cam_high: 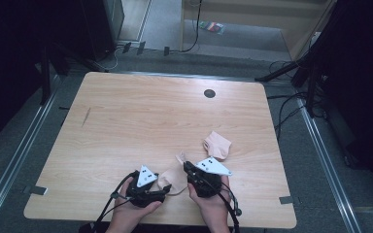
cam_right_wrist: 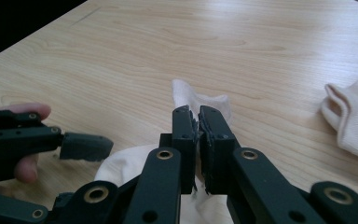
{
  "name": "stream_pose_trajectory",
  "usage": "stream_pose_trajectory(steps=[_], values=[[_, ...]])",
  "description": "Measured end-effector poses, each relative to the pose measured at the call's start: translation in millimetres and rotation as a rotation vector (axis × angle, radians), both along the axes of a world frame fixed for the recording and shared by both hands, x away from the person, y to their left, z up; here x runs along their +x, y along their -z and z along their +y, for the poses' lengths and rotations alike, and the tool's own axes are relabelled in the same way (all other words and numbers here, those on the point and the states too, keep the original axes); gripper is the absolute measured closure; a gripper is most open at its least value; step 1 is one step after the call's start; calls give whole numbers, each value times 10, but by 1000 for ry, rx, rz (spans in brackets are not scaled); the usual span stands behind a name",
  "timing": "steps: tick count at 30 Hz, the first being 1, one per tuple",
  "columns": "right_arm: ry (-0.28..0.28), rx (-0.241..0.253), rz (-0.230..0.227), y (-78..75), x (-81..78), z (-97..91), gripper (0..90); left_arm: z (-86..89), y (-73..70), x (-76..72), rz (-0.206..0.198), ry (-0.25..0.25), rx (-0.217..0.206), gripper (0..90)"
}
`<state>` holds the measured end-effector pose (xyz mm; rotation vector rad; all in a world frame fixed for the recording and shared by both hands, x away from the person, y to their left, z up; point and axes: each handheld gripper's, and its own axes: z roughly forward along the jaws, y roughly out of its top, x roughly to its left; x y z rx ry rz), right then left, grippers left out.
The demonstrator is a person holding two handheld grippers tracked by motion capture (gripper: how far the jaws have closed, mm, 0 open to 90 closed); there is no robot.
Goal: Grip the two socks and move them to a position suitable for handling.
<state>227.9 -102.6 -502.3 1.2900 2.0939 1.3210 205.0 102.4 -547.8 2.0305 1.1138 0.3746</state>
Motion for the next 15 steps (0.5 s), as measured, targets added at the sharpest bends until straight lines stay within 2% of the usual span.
stream_pose_trajectory(steps=[1, 6, 10, 13, 15], values=[[2, -1, -1, -5, 2, -15, 856, -4, 6, 4, 8, -6, 19, 478], [27, 12, 7, -9, 7, -94, 852, 27, 4, 18, 8, -27, 22, 677], [30, 13, 7, -9, 1, -115, 852, 64, 7, 30, 3, -10, 20, 868], [27, 15, 2, -18, -5, -136, 853, 96, -11, 19, -12, 21, 21, 894], [31, 21, 4, -25, -16, -153, 854, 150, -46, 14, -28, 18, 11, 898]])
